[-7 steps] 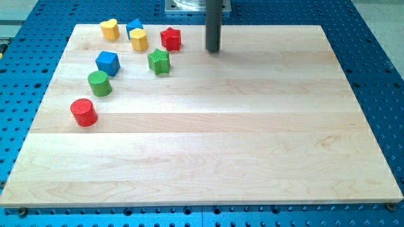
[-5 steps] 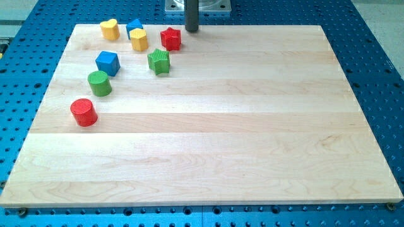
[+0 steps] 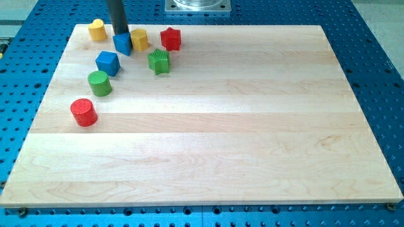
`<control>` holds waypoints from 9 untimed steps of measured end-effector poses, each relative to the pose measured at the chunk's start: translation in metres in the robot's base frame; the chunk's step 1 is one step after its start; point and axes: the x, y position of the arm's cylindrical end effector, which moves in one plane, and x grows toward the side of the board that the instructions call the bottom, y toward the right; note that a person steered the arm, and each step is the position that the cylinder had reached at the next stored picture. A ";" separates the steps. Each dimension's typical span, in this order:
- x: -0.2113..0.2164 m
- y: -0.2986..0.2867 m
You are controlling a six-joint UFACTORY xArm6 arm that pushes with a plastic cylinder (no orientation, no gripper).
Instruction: Push the red star diagonal to the green star
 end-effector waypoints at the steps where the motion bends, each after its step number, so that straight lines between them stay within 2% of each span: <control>1: 0.007 0.045; 2: 0.008 0.066; 3: 0.008 0.124; 4: 0.032 0.146; 5: 0.040 0.192; 7: -0.044 0.203; 8: -0.052 0.178; 9: -0.011 0.147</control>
